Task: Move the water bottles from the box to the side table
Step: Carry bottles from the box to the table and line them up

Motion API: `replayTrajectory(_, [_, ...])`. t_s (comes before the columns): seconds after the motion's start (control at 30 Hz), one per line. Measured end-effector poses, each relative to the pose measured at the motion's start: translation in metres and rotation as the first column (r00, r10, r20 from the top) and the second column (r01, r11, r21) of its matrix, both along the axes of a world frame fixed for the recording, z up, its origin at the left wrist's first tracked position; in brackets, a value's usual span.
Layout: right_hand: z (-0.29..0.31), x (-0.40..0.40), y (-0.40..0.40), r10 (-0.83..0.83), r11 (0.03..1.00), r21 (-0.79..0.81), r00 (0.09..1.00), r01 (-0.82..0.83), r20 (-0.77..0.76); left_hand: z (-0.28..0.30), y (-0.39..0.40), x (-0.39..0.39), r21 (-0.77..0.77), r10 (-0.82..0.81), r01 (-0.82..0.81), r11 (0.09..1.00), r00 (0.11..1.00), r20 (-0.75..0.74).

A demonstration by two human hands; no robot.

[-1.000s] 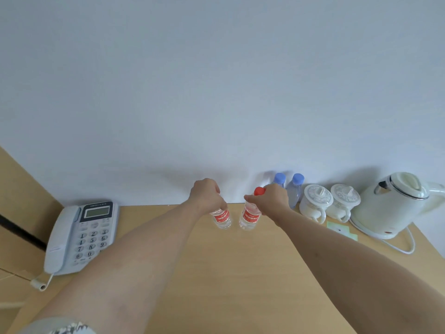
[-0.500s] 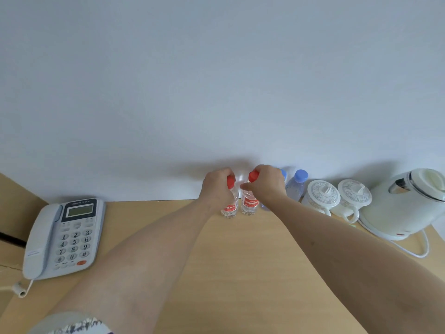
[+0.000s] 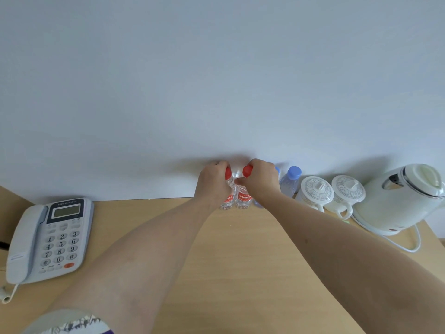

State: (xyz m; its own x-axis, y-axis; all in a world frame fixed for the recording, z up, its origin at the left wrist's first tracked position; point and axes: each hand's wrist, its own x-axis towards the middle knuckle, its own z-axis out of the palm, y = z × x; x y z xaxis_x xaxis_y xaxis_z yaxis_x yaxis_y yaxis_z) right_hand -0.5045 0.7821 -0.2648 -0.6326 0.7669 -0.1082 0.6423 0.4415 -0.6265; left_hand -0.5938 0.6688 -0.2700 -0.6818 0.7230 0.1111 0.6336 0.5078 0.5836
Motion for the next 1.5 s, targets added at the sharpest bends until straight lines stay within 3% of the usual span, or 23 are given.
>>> replayTrajectory(0.43, [0.020, 0.012, -0.015, -0.015, 0.995, 0.101, 1.000, 0.016, -0.007, 0.024, -0.010, -0.001, 0.010, -0.033, 0.033, 0.999, 0.999, 0.011])
replayTrajectory(0.7, [0.061, 0.061, -0.040, -0.078, 0.973, 0.219, 0.997, 0.071, 0.022, 0.074, -0.025, 0.020, -0.039, -0.188, 0.185, 0.982, 0.975, -0.116])
replayTrajectory(0.87, [0.069, 0.127, -0.060, -0.200, 0.944, 0.280, 0.978, 0.174, 0.067, 0.089, -0.026, 0.063, -0.091, -0.346, 0.335, 0.938, 0.920, -0.183])
replayTrajectory(1.1, [0.079, 0.268, -0.089, -0.426, 0.875, 0.319, 0.893, 0.365, 0.147, 0.110, -0.003, 0.192, -0.147, -0.610, 0.593, 0.792, 0.756, -0.239])
replayTrajectory(1.5, [0.094, 0.567, -0.152, -0.779, 0.613, 0.394, 0.607, 0.685, 0.156, 0.125, 0.015, 0.498, -0.191, -0.870, 0.864, 0.467, 0.410, -0.274])
